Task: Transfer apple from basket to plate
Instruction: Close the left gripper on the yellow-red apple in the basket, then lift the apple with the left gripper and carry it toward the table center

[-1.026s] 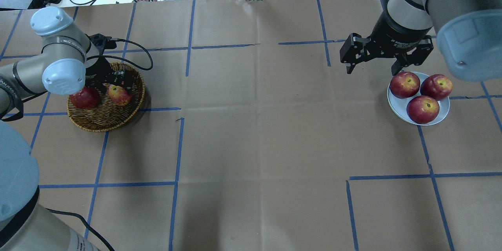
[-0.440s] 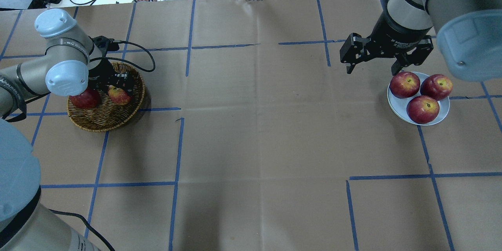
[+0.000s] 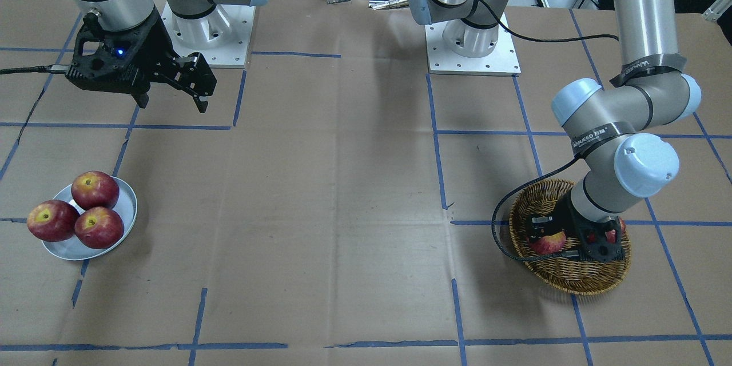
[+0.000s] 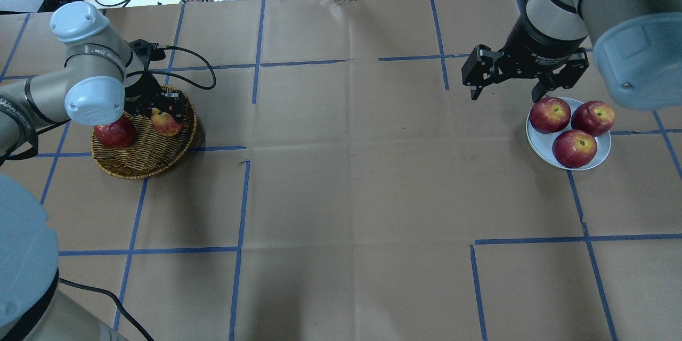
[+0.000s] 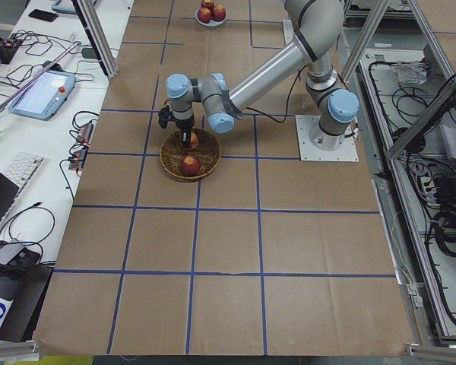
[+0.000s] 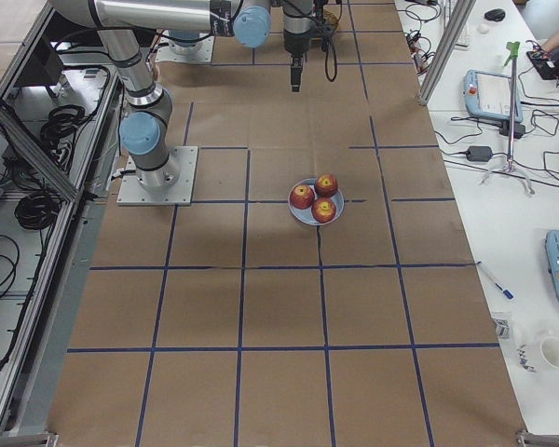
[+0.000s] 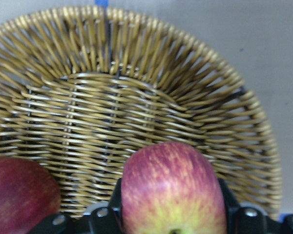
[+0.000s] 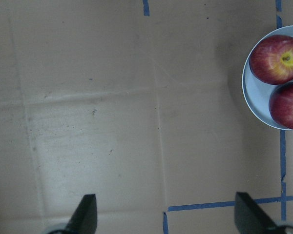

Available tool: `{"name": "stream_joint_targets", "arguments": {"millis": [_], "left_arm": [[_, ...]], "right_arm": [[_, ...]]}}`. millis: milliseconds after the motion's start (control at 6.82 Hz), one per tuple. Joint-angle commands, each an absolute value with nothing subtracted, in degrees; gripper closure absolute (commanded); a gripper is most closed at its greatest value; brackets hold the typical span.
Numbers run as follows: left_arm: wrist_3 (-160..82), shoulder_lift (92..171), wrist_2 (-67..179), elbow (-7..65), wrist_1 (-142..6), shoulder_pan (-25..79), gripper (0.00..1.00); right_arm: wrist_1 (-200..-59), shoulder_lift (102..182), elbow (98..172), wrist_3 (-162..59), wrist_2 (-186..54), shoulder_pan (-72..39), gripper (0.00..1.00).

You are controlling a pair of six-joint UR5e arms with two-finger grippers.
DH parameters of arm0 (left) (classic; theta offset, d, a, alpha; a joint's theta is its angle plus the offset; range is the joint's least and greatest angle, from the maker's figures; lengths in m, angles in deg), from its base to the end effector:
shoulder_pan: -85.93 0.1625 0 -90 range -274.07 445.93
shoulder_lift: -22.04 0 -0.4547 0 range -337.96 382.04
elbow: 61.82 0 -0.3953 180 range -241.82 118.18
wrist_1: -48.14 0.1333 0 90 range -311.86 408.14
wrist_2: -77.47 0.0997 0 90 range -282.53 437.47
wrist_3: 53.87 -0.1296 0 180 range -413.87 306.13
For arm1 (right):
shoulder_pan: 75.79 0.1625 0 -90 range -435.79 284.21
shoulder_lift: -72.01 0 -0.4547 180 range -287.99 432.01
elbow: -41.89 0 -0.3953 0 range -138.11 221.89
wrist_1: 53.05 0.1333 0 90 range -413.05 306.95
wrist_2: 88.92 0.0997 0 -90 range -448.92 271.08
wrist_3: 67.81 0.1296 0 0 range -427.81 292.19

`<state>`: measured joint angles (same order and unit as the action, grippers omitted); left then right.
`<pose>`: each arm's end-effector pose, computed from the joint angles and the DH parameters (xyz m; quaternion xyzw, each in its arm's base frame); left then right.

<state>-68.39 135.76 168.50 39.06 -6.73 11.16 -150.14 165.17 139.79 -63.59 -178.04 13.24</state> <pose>0.0337 -0.6222 0.2257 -0.0062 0.9999 -0.0022 0.0099 0.1272 -0.4760 0.4585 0.0451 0.9987 -0.0203 0.0083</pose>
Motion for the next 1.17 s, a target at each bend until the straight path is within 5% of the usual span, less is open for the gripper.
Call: {"name": "stream_joint_targets", "arguments": {"millis": [0,1026], "left_arm": [[-57.4,131.9,168.9,37.1,-12.4,4.1,0.41],[-24.2,139.1,168.3,30.0,-11.9,-24.8,0.40]], "right_arm": [[-150.2,165.2,139.8,-63.6,-178.0,13.2,0.00],[-150.2,165.2,139.8,-63.6,-178.0,13.2,0.00]]}}
